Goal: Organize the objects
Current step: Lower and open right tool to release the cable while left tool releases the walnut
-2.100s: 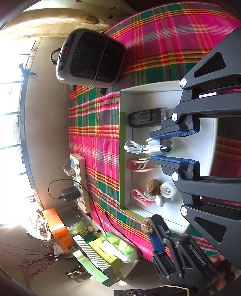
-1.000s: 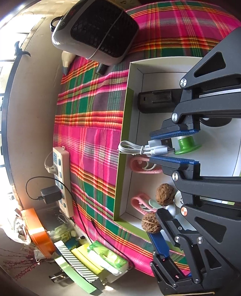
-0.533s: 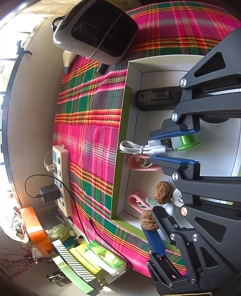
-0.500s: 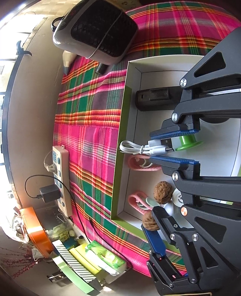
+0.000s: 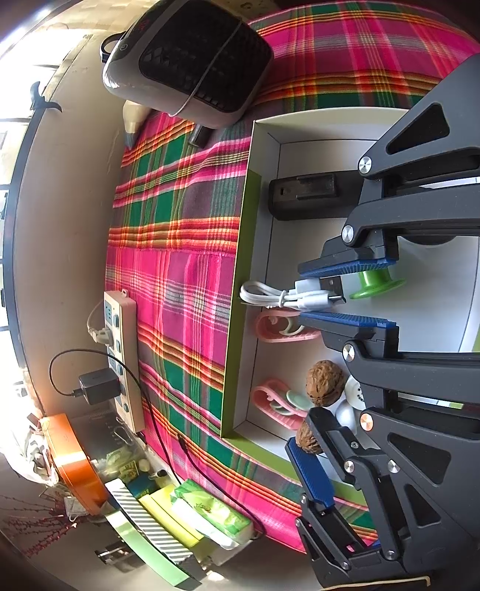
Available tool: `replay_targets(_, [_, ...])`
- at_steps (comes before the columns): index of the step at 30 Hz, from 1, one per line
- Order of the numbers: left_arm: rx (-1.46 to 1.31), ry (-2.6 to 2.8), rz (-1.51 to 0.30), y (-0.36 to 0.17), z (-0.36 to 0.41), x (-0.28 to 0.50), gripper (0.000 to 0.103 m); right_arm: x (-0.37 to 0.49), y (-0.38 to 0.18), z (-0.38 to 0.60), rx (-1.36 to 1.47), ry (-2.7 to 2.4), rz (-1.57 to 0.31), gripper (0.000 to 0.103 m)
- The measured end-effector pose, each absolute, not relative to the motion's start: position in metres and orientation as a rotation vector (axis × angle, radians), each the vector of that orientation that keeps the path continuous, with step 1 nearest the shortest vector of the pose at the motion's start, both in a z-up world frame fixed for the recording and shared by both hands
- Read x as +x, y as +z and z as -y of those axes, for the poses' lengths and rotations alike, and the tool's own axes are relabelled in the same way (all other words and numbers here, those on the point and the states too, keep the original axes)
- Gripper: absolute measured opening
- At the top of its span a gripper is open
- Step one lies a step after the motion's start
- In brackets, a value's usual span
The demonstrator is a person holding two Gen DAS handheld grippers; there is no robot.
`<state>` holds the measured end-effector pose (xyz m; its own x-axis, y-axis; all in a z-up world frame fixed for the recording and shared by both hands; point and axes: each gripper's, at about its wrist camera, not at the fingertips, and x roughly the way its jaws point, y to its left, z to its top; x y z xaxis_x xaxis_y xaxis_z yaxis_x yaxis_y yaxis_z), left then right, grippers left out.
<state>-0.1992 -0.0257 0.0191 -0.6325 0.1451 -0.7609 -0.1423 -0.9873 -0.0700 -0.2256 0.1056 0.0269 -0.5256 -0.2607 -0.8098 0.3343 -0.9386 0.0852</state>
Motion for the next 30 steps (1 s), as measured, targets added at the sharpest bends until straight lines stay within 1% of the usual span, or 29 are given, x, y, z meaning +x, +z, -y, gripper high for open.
replay_targets(9, [-1.267, 2.715, -0.011, 0.019, 0.026, -0.199, 0.028, -0.223, 0.030, -0.106, 1.285, -2.502, -0.124, 0.021])
replay_targets(12, [-1.271, 2.722, -0.014, 0.020, 0.027, -0.198, 0.030, -0.222, 0.030, -0.106, 1.283, -2.508, -0.122, 0.028])
replay_targets(19, [-1.260, 2.739, -0.024, 0.024, 0.025, -0.192, 0.031, -0.217, 0.033, -0.109, 1.273, -2.526, -0.115, 0.030])
replay_targets(20, [-1.261, 2.745, -0.024, 0.025, 0.026, -0.191, 0.031, -0.216, 0.033, -0.110, 1.271, -2.527, -0.110, 0.031])
replay_targets(22, [-1.258, 2.757, -0.025, 0.027, 0.026, -0.187, 0.031, -0.213, 0.035, -0.111, 1.261, -2.526, -0.097, 0.041])
replay_targets(30, [-1.228, 2.800, -0.028, 0.037, 0.027, -0.170, 0.032, -0.193, 0.043, -0.116, 1.220, -2.558, -0.092, 0.042])
